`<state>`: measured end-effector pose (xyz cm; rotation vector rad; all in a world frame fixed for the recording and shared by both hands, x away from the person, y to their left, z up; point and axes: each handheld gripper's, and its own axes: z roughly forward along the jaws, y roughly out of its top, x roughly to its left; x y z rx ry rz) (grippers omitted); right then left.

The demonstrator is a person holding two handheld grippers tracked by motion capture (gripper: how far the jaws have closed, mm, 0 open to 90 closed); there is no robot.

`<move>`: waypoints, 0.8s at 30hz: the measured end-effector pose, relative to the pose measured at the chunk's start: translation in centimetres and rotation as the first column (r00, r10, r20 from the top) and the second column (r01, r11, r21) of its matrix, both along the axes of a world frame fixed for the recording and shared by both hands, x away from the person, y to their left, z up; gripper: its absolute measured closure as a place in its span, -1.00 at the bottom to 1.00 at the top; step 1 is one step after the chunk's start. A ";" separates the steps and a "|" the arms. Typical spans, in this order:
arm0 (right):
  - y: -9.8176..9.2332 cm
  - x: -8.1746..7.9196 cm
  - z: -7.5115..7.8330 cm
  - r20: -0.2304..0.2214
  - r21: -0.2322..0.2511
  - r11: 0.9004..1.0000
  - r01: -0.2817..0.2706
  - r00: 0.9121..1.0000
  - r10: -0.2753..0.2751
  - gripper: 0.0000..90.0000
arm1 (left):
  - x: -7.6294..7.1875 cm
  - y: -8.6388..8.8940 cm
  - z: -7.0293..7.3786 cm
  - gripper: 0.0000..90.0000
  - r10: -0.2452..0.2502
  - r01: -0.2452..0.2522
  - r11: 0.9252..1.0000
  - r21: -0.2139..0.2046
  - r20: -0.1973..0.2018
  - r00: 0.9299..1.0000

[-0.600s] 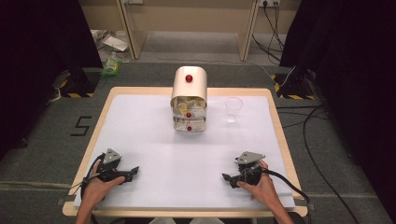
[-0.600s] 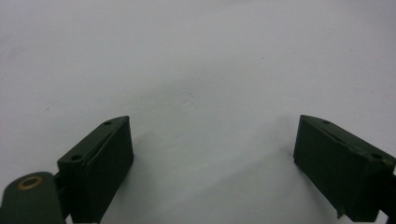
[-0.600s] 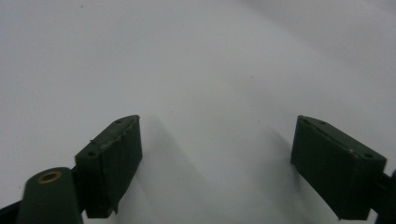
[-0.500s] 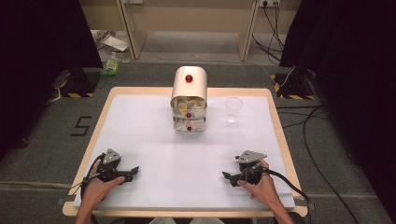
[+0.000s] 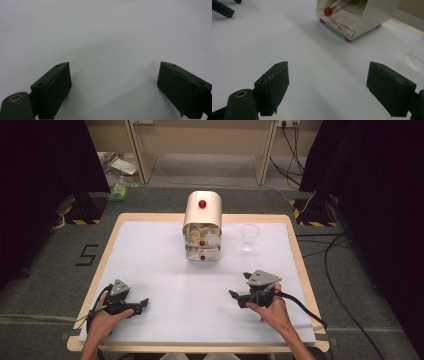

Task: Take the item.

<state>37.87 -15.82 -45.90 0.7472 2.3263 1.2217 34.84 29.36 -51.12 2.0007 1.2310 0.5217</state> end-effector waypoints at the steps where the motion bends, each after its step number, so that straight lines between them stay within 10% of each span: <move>1: 1.1 0.3 0.6 0.013 0.007 1.000 -0.024 1.000 0.024 -0.56 | 0.0 0.0 0.0 -0.75 0.000 0.000 1.000 0.000 0.000 1.000; 24: 7.7 4.7 4.8 0.137 0.061 0.990 -0.130 0.983 0.121 -0.43 | 0.0 0.0 0.0 -0.75 0.000 0.000 1.000 -0.001 0.000 1.000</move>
